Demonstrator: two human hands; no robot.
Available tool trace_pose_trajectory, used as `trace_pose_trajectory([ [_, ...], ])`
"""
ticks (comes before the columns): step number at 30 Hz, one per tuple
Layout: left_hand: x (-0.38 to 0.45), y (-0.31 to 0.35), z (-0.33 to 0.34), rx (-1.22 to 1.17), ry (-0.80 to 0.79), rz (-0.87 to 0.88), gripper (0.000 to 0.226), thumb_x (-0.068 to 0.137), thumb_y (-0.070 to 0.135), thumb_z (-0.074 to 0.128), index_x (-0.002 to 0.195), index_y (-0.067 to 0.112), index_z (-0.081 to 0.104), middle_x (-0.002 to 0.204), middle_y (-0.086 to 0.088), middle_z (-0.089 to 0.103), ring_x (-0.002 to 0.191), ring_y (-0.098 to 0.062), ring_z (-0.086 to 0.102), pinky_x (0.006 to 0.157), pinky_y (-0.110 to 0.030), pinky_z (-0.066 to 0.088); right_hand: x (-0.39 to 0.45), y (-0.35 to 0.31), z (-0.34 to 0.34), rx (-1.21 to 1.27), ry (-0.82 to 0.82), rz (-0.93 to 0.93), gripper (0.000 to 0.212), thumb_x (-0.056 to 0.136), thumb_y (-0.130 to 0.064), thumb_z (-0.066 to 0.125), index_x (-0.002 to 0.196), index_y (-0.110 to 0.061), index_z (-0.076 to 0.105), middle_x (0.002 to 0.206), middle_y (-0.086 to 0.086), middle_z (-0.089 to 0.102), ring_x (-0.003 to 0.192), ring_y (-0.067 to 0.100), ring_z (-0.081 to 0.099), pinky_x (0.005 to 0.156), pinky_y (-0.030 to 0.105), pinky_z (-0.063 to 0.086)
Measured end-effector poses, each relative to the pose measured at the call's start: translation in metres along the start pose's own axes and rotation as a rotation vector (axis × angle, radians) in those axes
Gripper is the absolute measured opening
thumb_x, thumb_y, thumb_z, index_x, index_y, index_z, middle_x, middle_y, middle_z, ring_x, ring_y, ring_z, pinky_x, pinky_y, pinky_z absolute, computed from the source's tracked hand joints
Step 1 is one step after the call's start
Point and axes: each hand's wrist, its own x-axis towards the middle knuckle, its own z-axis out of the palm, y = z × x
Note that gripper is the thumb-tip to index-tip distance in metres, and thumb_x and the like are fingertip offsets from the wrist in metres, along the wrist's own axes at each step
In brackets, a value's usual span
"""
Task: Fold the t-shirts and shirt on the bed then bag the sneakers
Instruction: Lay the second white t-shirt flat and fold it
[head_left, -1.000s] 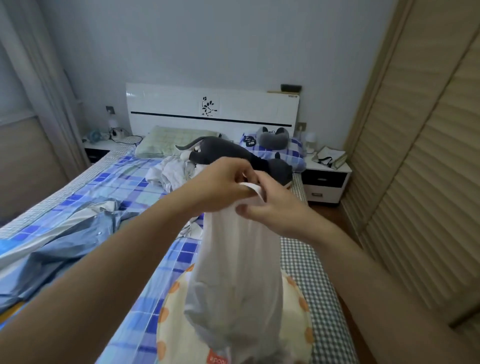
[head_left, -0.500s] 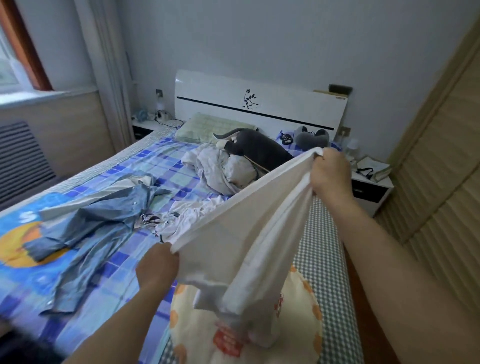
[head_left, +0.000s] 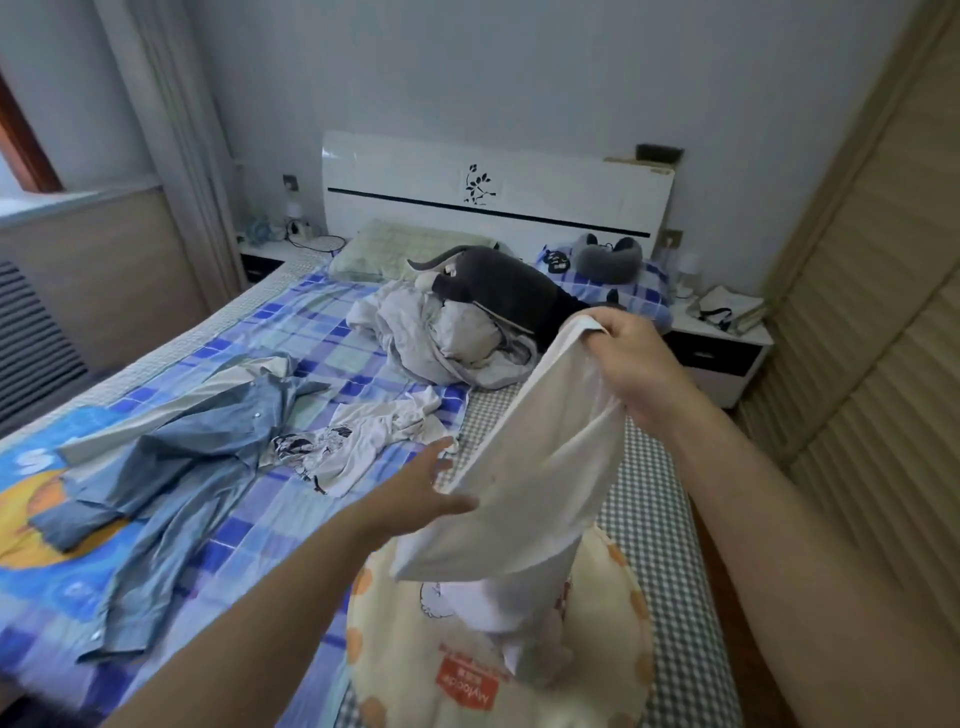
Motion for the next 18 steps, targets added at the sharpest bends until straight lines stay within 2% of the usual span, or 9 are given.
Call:
trace_pose_trajectory([
  [1, 0.008, 0.011, 0.021, -0.024, 0.018, 0.053, 0.083, 0.081, 0.039, 0.083, 0.150, 0.038, 0.036, 0.138, 0.013, 0.053, 0.127, -0.010, 0.053, 0.100, -0.033, 0.048, -0.003, -0.004, 0.004, -0.016, -0.027, -0.034, 0.027, 0.104, -0.017, 0.048, 0.105, -0.027, 0.073, 0.096, -0.013, 0.066, 0.091, 0.007, 0.058, 0.075, 0.025, 0.048],
  [2, 0.016, 0.019, 0.039, -0.035, 0.053, 0.104, 0.068, 0.083, 0.042, 0.079, 0.143, 0.037, 0.046, 0.132, 0.012, 0.060, 0.118, -0.010, 0.060, 0.094, -0.033, 0.054, -0.004, -0.007, 0.007, -0.035, -0.046, -0.059, 0.027, 0.104, -0.017, 0.048, 0.105, -0.026, 0.073, 0.095, -0.014, 0.066, 0.090, 0.006, 0.058, 0.076, 0.024, 0.048],
  [4, 0.026, 0.027, 0.063, 0.079, 0.226, 0.164, 0.015, 0.093, 0.032, 0.066, 0.107, 0.029, 0.063, 0.103, 0.006, 0.068, 0.093, -0.014, 0.065, 0.076, -0.029, 0.054, -0.006, -0.006, 0.006, -0.062, -0.028, -0.076, 0.027, 0.103, -0.016, 0.048, 0.105, -0.025, 0.074, 0.093, -0.017, 0.065, 0.088, 0.002, 0.056, 0.075, 0.021, 0.046],
  [5, 0.024, 0.026, 0.066, 0.153, 0.339, 0.186, 0.010, 0.097, 0.024, 0.059, 0.088, 0.028, 0.060, 0.089, 0.004, 0.066, 0.083, -0.016, 0.062, 0.068, -0.027, 0.048, -0.005, -0.002, 0.002, -0.076, 0.012, -0.084, 0.027, 0.102, -0.015, 0.049, 0.104, -0.025, 0.074, 0.093, -0.017, 0.065, 0.089, 0.001, 0.056, 0.073, 0.019, 0.044],
  [7, 0.018, 0.013, 0.057, 0.150, 0.518, 0.189, 0.027, 0.098, 0.015, 0.048, 0.072, 0.024, 0.050, 0.075, 0.001, 0.061, 0.075, -0.023, 0.059, 0.062, -0.033, 0.042, 0.000, 0.009, -0.012, -0.144, 0.126, -0.077, 0.027, 0.100, -0.014, 0.051, 0.103, -0.026, 0.075, 0.096, -0.012, 0.068, 0.090, 0.008, 0.059, 0.070, 0.021, 0.042],
  [10, 0.011, 0.003, 0.017, -0.080, 0.750, 0.136, 0.018, 0.094, 0.021, 0.041, 0.080, 0.022, 0.053, 0.078, -0.007, 0.065, 0.077, -0.033, 0.063, 0.069, -0.047, 0.052, -0.003, 0.041, -0.031, -0.533, 0.252, -0.142, 0.018, 0.096, -0.017, 0.060, 0.099, -0.026, 0.075, 0.093, -0.005, 0.066, 0.086, 0.017, 0.058, 0.070, 0.029, 0.042],
  [12, 0.010, 0.013, -0.013, -0.103, 0.907, 0.156, 0.017, 0.095, 0.021, 0.038, 0.088, 0.020, 0.053, 0.086, -0.006, 0.063, 0.081, -0.032, 0.059, 0.072, -0.044, 0.048, -0.013, 0.075, -0.030, -0.793, 0.154, -0.316, 0.006, 0.093, -0.020, 0.065, 0.093, -0.020, 0.071, 0.090, 0.000, 0.060, 0.077, 0.022, 0.057, 0.065, 0.033, 0.045],
  [15, 0.001, 0.029, -0.056, 0.093, 1.055, 0.193, 0.022, 0.098, 0.011, 0.036, 0.105, 0.011, 0.057, 0.103, -0.012, 0.055, 0.093, -0.029, 0.049, 0.079, -0.038, 0.036, -0.037, 0.136, -0.019, -1.036, -0.097, -0.451, 0.014, 0.088, -0.018, 0.072, 0.089, -0.013, 0.059, 0.088, 0.004, 0.046, 0.059, 0.024, 0.048, 0.049, 0.035, 0.044],
  [18, -0.010, 0.016, -0.082, 0.294, 1.054, 0.132, 0.027, 0.095, 0.009, 0.036, 0.105, 0.019, 0.060, 0.107, -0.015, 0.056, 0.099, -0.036, 0.053, 0.079, -0.042, 0.038, -0.047, 0.168, -0.010, -1.103, -0.142, -0.402, 0.022, 0.077, -0.004, 0.076, 0.090, -0.011, 0.058, 0.087, 0.004, 0.042, 0.053, 0.021, 0.042, 0.042, 0.034, 0.038],
])
